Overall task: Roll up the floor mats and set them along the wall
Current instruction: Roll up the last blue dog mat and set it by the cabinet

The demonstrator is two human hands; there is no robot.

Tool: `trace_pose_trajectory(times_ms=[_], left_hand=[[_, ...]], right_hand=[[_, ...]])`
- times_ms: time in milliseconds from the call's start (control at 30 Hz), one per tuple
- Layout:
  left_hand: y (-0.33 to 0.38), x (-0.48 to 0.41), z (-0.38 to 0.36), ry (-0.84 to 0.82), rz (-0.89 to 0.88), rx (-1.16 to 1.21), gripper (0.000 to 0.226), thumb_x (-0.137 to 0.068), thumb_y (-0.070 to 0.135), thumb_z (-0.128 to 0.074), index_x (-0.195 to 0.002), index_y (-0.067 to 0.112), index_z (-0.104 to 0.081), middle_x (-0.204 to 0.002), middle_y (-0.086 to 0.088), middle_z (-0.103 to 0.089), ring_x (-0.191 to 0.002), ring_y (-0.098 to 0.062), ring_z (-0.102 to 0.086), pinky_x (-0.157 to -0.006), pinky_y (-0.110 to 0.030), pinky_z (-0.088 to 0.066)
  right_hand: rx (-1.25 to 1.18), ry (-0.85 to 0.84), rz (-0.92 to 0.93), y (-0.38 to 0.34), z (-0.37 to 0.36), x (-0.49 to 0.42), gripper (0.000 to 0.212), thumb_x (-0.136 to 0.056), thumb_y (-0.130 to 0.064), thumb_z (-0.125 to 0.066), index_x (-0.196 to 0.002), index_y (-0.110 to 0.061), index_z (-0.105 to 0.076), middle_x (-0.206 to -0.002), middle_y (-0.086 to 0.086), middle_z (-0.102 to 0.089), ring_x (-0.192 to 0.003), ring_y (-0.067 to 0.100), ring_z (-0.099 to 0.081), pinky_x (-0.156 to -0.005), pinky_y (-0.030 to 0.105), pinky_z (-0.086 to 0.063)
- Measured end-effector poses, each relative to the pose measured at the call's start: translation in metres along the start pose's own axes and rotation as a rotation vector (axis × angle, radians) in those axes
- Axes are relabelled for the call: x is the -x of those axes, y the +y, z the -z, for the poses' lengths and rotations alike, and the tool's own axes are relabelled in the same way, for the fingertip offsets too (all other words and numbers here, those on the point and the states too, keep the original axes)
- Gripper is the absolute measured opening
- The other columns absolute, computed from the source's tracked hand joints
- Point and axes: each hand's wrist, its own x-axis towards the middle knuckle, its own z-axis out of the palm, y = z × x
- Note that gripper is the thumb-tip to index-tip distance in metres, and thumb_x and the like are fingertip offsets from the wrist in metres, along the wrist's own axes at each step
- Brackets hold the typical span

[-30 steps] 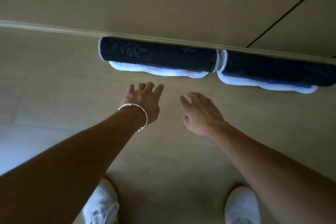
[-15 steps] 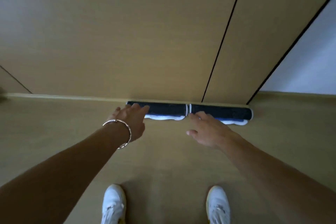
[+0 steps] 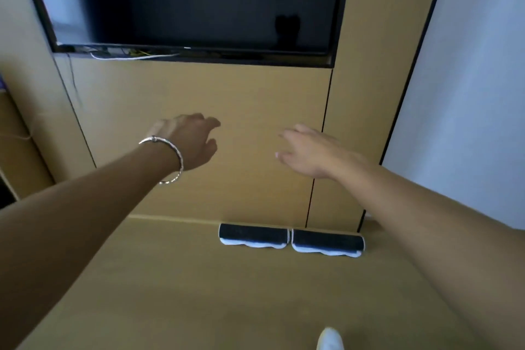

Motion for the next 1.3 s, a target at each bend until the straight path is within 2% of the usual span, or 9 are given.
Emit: trace_pose_trajectory(times_ms=[133, 300, 433, 533, 733, 900, 1100, 1200, 1300], left_hand=[[-0.036, -0.028, -0.021, -0.111, -0.026, -0.095, 0.045, -0.093, 0.04, -0.043, -0.137, 0.034, -0.039, -0.131, 0.005, -0.05, -0.118, -0.021, -0.052, -0.086, -0.035, -0.044], [-0.126, -0.125, -0.014, -0.161, 0.18, -0.083, 0.042, -0.094, 0.036, -0.041, -0.136, 0.032, -0.042, -0.131, 0.006, -0.051, -0.119, -0.021, -0.051, -0.088, -0.034, -0.044], [-0.183, -0.16, 0.035, -0.299, 0.15, -0.231, 0.043, -0.095, 0.039, -0.038, -0.137, 0.036, -0.039, -0.132, 0.007, -0.05, -0.118, -0.019, -0.053, -0.084, -0.032, -0.043], [-0.241, -0.176, 0.098, -0.3, 0.245, -0.2, 0.042, -0.095, 0.038, -0.038, -0.136, 0.035, -0.041, -0.13, 0.006, -0.052, -0.116, -0.02, -0.054, -0.085, -0.034, -0.045], [-0.337, -0.126, 0.203, -0.337, 0.308, -0.212, 0.04, -0.094, 0.036, -0.038, -0.134, 0.037, -0.042, -0.129, 0.01, -0.052, -0.111, -0.016, -0.056, -0.084, -0.031, -0.047], [-0.4, -0.065, 0.276, -0.32, 0.442, -0.094, 0.033, -0.093, 0.033, -0.041, -0.124, 0.039, -0.051, -0.12, 0.011, -0.06, -0.105, -0.013, -0.058, -0.086, -0.032, -0.051], [-0.438, -0.01, 0.317, -0.239, 0.567, -0.064, 0.035, -0.095, 0.03, -0.041, -0.128, 0.036, -0.051, -0.122, 0.011, -0.059, -0.107, -0.012, -0.057, -0.084, -0.026, -0.048], [-0.451, 0.02, 0.322, -0.25, 0.631, -0.072, 0.036, -0.095, 0.032, -0.04, -0.13, 0.035, -0.05, -0.124, 0.01, -0.056, -0.108, -0.014, -0.056, -0.088, -0.031, -0.05], [-0.468, 0.049, 0.317, -0.227, 0.734, -0.031, 0.035, -0.094, 0.034, -0.042, -0.128, 0.034, -0.051, -0.124, 0.007, -0.058, -0.106, -0.015, -0.059, -0.09, -0.037, -0.051]], right_hand=[[0.025, -0.118, 0.063, -0.027, -0.013, -0.073, 0.055, -0.098, -0.047, -0.038, -0.144, -0.017, -0.034, -0.141, 0.006, -0.036, -0.123, 0.027, -0.045, -0.093, 0.04, -0.044], [-0.101, -0.162, 0.148, -0.054, -0.001, -0.192, 0.053, -0.1, -0.044, -0.034, -0.146, -0.019, -0.028, -0.146, 0.006, -0.031, -0.131, 0.028, -0.039, -0.1, 0.042, -0.039], [0.011, -0.374, 0.231, -0.074, 0.036, -0.242, 0.055, -0.1, -0.046, -0.034, -0.146, -0.018, -0.027, -0.146, 0.007, -0.03, -0.128, 0.029, -0.042, -0.097, 0.043, -0.041], [-0.005, -0.399, 0.224, -0.104, 0.095, -0.288, 0.055, -0.1, -0.047, -0.034, -0.146, -0.017, -0.029, -0.148, 0.007, -0.028, -0.129, 0.029, -0.041, -0.097, 0.042, -0.041], [-0.075, -0.259, 0.428, -0.236, 0.211, -0.331, 0.052, -0.098, -0.046, -0.037, -0.143, -0.02, -0.034, -0.147, 0.006, -0.03, -0.131, 0.029, -0.041, -0.103, 0.038, -0.036], [-0.062, -0.217, 0.655, -0.361, 0.274, -0.309, 0.051, -0.098, -0.043, -0.04, -0.144, -0.021, -0.034, -0.144, 0.006, -0.034, -0.123, 0.031, -0.048, -0.097, 0.041, -0.04], [-0.017, -0.116, 0.866, -0.462, 0.311, -0.283, 0.042, -0.097, -0.034, -0.043, -0.136, -0.02, -0.044, -0.132, 0.006, -0.044, -0.111, 0.029, -0.054, -0.085, 0.04, -0.046], [0.019, -0.117, 0.927, -0.493, 0.316, -0.279, 0.038, -0.097, -0.032, -0.042, -0.134, -0.02, -0.046, -0.128, 0.005, -0.045, -0.109, 0.027, -0.053, -0.076, 0.036, -0.042], [0.024, -0.128, 0.956, -0.522, 0.308, -0.285, 0.04, -0.097, -0.034, -0.042, -0.134, -0.021, -0.045, -0.129, 0.006, -0.045, -0.11, 0.027, -0.053, -0.081, 0.038, -0.046]])
